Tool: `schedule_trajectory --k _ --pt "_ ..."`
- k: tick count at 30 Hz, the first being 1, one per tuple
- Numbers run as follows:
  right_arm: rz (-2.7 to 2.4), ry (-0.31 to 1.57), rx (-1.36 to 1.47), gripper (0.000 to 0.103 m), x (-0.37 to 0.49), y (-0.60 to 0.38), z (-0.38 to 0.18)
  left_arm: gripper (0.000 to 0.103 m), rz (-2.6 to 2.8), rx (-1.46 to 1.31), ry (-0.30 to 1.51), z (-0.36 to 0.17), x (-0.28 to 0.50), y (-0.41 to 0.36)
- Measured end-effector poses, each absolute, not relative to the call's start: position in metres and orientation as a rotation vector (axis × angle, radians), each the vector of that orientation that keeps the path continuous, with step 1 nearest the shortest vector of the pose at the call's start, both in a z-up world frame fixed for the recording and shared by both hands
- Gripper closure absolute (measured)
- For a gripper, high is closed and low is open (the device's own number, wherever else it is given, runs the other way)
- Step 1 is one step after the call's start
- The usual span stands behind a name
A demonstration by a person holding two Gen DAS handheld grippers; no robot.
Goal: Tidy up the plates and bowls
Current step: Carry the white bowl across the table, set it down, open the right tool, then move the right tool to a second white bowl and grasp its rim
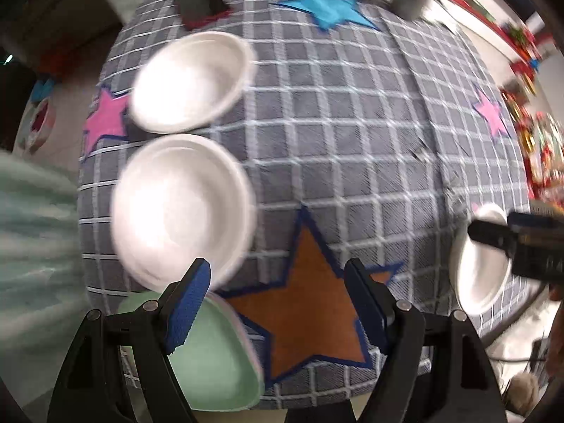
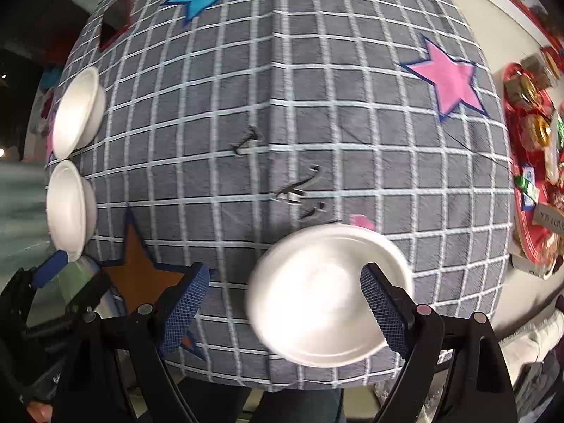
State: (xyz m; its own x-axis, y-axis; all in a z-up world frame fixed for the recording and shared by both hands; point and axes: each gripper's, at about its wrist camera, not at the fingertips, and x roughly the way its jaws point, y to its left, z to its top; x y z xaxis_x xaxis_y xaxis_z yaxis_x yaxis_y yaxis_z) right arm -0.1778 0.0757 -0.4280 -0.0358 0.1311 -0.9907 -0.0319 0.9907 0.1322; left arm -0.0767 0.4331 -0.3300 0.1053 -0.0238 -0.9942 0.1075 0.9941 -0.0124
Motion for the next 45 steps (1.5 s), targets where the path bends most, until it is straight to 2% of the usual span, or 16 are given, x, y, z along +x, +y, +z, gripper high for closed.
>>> schedule_trajectory --k 13,25,27,29,31,32,34,36,37,45 --pt "0.341 1.606 -0.009 0.014 -0.156 0.187 -0.449 0.022 0.253 -0.131 1.515 -0.377 -0.033 0.542" --pt "0.397 1.631 -0.093 0.014 -0.136 0.264 -0.488 0.023 0.273 -0.083 1.579 -0.413 -0.018 0.563" --pt "0.395 1.645 -0.081 0.015 -0.133 0.268 -0.494 0.033 0.248 -0.094 1.584 -0.415 -0.017 0.561" --pt "0.407 1.657 -0.064 0.027 -0.132 0.272 -0.498 0.053 0.213 -0.099 1.592 -0.419 -0.013 0.557" --pt "0.431 1.671 -0.041 0.036 -0.131 0.278 -0.505 0.061 0.186 -0.080 1.595 -0.419 -0.011 0.549" --pt "0.444 1.664 -0.036 0.040 -0.131 0.281 -0.504 0.064 0.173 -0.079 1.597 -0.418 -0.011 0.545" --pt "0.475 1.667 -0.030 0.068 -0.132 0.281 -0.504 0.067 0.139 -0.071 1.605 -0.419 -0.010 0.536" --pt "0.485 1.684 -0.040 0.077 -0.132 0.281 -0.507 0.067 0.127 -0.066 1.608 -0.420 -0.011 0.529" --pt "0.475 1.684 -0.033 0.080 -0.132 0.278 -0.508 0.067 0.116 -0.063 1.611 -0.420 -0.012 0.524" --pt "0.417 1.725 0.023 0.081 -0.139 0.234 -0.516 0.067 0.014 -0.001 1.615 -0.426 -0.019 0.471"
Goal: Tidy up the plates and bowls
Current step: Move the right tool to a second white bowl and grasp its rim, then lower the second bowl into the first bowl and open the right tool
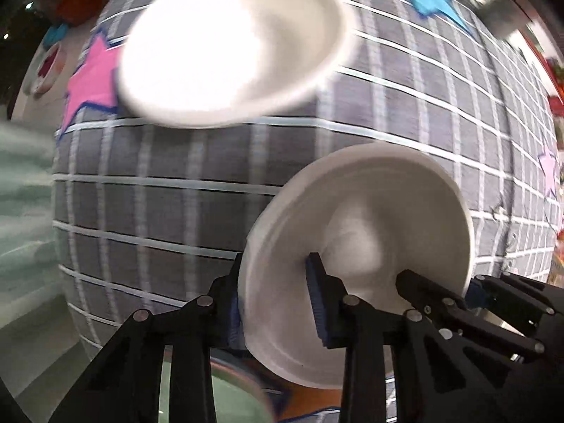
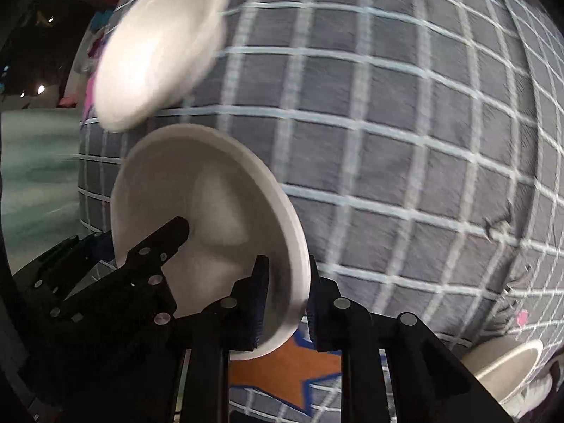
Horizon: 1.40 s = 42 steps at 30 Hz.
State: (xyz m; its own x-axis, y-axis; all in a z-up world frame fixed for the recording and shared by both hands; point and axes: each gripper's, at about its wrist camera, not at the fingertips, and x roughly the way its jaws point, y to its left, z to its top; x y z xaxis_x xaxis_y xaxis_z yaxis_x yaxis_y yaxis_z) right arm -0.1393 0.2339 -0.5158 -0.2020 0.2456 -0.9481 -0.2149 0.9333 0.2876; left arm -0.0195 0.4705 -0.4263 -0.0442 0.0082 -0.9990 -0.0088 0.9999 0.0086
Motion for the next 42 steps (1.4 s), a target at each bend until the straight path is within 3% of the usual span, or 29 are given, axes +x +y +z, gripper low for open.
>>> schedule_trajectory --k 12,29,42 --pt "0.312 1.751 0.116 0.081 -0.145 0.162 -0.520 0.067 -0.112 0.098 1.606 -0.428 -0.016 0.422" --pt "0.259 1.676 0.212 0.081 -0.151 0.088 -0.452 0.066 -0.273 0.211 1.520 -0.331 -0.063 0.246" --pt "0.100 1.707 0.353 0.081 -0.198 -0.013 -0.456 0.066 -0.484 0.403 1.536 -0.344 -0.105 0.145"
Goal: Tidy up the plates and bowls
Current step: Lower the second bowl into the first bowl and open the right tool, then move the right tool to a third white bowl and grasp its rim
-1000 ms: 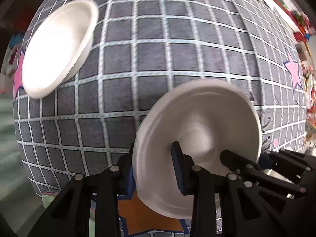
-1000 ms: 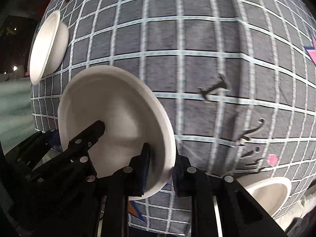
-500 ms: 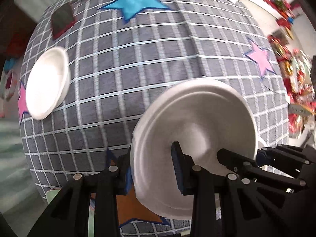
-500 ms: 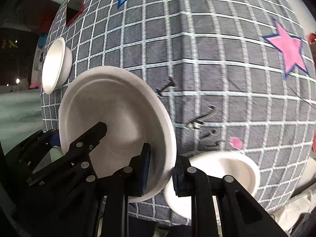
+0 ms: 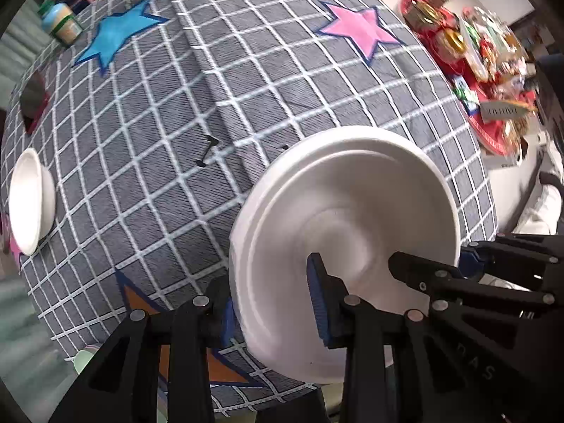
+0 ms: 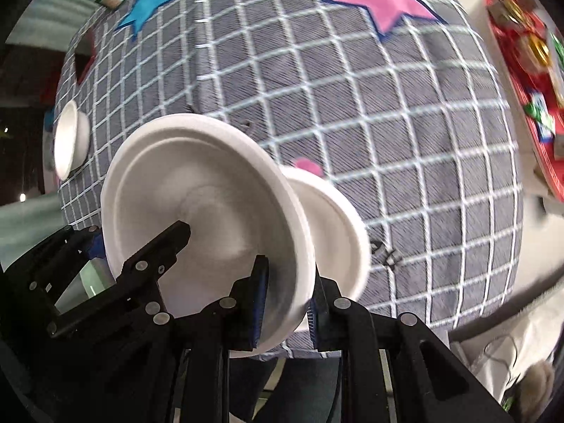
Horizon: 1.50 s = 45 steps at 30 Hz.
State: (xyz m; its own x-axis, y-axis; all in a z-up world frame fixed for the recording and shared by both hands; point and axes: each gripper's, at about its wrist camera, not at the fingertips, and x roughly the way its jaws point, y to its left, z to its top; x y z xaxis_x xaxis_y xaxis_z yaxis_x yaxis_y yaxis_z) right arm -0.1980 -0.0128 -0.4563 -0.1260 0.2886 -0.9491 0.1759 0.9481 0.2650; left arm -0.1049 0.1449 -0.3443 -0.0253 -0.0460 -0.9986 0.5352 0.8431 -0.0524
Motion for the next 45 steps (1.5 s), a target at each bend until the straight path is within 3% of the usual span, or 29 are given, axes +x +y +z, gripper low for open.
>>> schedule_trajectory --k 9,12,14,15,17,19,21,27,29,30,45 --pt "0.060 1.733 0.373 0.080 -0.215 -0.031 -0.465 0.063 -0.516 0.433 1.562 -0.365 -0.122 0.113" --pt "0.052 1.741 0.365 0.080 -0.218 -0.032 -0.468 0.046 -0.495 0.457 1.562 -0.375 -0.124 0.123" --pt "0.045 1.749 0.359 0.080 -0.222 -0.037 -0.469 0.030 -0.487 0.451 1.549 -0.385 -0.128 0.139" --pt "0.035 1.752 0.352 0.080 -0.222 -0.037 -0.470 0.030 -0.484 0.441 1.541 -0.384 -0.129 0.143" --pt "0.021 1.752 0.352 0.070 -0.225 -0.043 -0.469 0.025 -0.466 0.415 1.532 -0.378 -0.127 0.154" --pt "-0.012 1.742 0.332 0.036 -0.227 -0.050 -0.468 0.023 -0.445 0.386 1.537 -0.374 -0.124 0.168" --pt "-0.027 1.716 0.324 0.021 -0.227 -0.057 -0.464 0.023 -0.415 0.363 1.545 -0.375 -0.118 0.182" --pt "-0.030 1.691 0.356 0.020 -0.219 -0.072 -0.458 0.023 -0.349 0.298 1.564 -0.376 -0.107 0.224" --pt "-0.012 1.697 0.360 0.011 -0.214 -0.069 -0.455 0.023 -0.338 0.282 1.558 -0.365 -0.106 0.244" --pt "-0.006 1.697 0.368 0.000 -0.208 -0.062 -0.455 0.023 -0.334 0.273 1.554 -0.361 -0.105 0.253" --pt "0.131 1.651 0.247 0.000 -0.167 0.030 -0.434 0.022 -0.133 0.105 1.500 -0.323 -0.045 0.389"
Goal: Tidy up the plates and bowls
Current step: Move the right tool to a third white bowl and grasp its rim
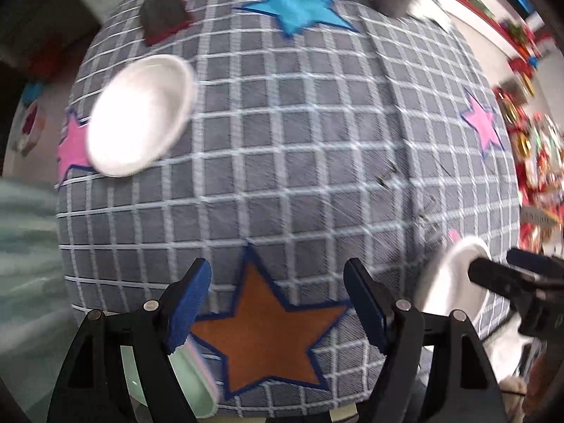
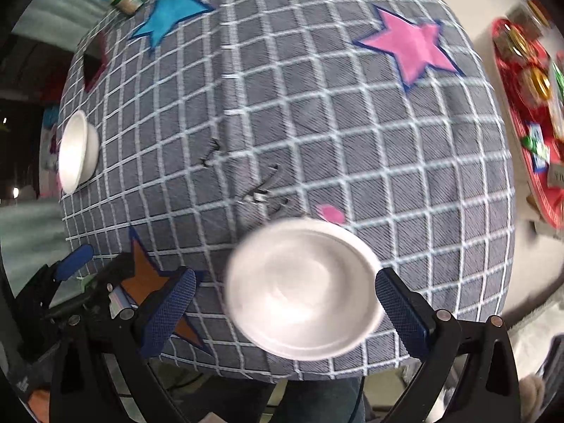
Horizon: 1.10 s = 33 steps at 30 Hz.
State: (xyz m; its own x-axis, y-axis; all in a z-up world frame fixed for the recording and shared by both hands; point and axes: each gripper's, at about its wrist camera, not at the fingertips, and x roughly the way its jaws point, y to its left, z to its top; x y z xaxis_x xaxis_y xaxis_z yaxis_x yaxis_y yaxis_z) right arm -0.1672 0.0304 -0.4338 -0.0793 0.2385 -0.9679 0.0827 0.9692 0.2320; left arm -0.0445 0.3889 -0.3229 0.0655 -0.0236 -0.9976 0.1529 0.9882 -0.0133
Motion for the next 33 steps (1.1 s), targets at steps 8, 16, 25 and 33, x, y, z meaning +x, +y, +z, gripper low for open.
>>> schedule_trajectory --k 8,16,25,33 --pt "0.247 1.643 0.138 0.000 -0.135 0.093 -0.427 0.022 0.054 -0.006 1.436 -0.322 0.008 0.453" --pt "0.348 1.615 0.061 0.000 -0.089 0.167 -0.426 0.022 0.202 -0.036 1.400 -0.336 0.056 0.504" --pt "0.395 1.604 0.020 0.000 -0.043 0.241 -0.449 0.022 0.267 -0.047 1.425 -0.368 0.094 0.547" --pt "0.379 1.576 -0.031 0.000 -0.025 0.275 -0.474 0.022 0.223 0.005 1.459 -0.399 0.112 0.547"
